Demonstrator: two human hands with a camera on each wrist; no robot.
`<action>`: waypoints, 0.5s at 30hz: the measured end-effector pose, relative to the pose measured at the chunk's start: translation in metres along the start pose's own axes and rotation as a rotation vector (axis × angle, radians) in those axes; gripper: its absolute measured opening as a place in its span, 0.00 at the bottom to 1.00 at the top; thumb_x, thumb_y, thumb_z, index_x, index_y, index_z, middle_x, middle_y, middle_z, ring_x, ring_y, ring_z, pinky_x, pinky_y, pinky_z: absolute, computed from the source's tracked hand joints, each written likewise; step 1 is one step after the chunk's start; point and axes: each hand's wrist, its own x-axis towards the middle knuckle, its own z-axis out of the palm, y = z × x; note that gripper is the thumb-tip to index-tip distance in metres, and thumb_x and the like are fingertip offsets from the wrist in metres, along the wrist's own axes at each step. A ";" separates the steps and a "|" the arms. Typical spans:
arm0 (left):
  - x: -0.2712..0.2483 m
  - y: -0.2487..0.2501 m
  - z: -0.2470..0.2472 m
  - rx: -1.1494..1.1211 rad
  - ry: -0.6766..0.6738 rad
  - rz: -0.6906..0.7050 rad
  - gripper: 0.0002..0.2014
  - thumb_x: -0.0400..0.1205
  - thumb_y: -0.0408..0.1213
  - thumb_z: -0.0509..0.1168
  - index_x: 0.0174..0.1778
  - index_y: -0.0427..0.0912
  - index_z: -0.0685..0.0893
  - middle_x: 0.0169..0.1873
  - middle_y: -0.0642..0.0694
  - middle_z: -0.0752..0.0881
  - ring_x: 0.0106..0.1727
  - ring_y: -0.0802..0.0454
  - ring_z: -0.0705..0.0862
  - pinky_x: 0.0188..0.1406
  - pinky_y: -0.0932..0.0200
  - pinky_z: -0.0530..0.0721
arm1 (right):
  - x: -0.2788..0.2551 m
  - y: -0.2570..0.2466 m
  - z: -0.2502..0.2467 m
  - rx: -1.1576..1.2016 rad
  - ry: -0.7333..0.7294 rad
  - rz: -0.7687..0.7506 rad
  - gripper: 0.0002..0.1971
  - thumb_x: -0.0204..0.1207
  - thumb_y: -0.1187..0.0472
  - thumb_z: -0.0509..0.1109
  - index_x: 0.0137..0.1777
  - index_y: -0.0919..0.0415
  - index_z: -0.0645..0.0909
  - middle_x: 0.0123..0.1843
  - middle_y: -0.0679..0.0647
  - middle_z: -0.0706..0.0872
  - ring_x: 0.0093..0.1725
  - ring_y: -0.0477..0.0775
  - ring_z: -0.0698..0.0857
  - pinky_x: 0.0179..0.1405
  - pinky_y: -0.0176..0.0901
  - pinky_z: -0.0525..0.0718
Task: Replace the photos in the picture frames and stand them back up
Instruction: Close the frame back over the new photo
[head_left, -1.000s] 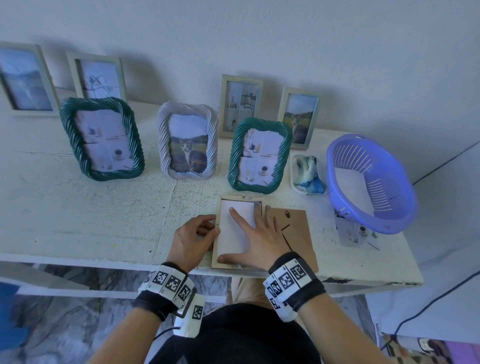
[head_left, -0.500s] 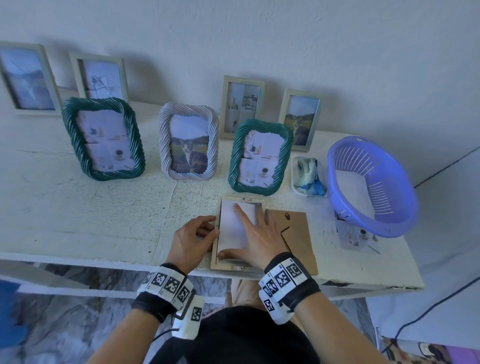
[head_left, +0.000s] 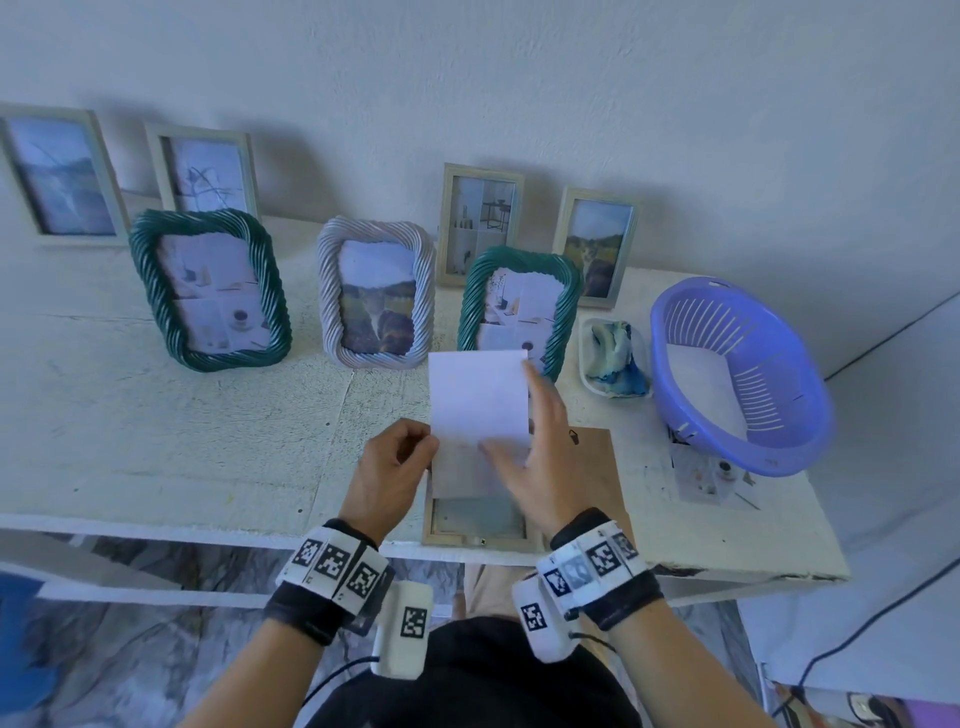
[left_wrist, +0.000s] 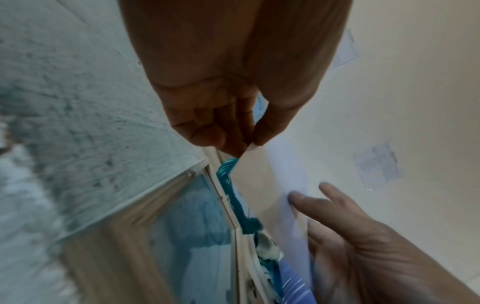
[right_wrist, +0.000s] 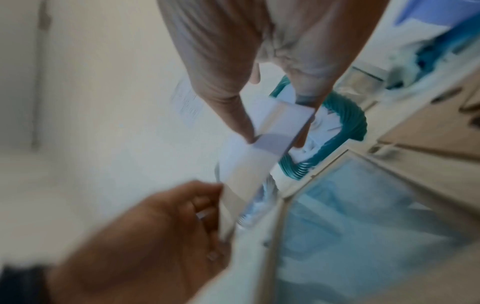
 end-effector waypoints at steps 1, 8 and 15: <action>0.000 0.004 -0.001 -0.033 -0.007 -0.007 0.05 0.83 0.32 0.66 0.43 0.46 0.83 0.36 0.46 0.86 0.37 0.50 0.82 0.37 0.57 0.80 | -0.002 -0.005 -0.006 0.155 0.040 0.037 0.44 0.77 0.65 0.72 0.83 0.39 0.49 0.79 0.56 0.71 0.69 0.46 0.78 0.62 0.36 0.81; -0.010 0.040 0.011 0.152 0.021 0.201 0.04 0.85 0.42 0.65 0.47 0.51 0.84 0.46 0.51 0.88 0.42 0.64 0.86 0.43 0.64 0.84 | -0.020 -0.039 -0.025 0.470 -0.049 0.133 0.30 0.82 0.64 0.68 0.79 0.44 0.63 0.36 0.60 0.84 0.37 0.51 0.81 0.38 0.34 0.77; -0.023 0.052 0.016 -0.439 -0.191 -0.049 0.22 0.90 0.47 0.49 0.59 0.37 0.85 0.48 0.42 0.92 0.51 0.45 0.90 0.48 0.55 0.88 | -0.032 -0.025 -0.026 0.155 0.048 0.069 0.20 0.79 0.46 0.67 0.71 0.45 0.77 0.62 0.37 0.85 0.60 0.42 0.84 0.56 0.48 0.86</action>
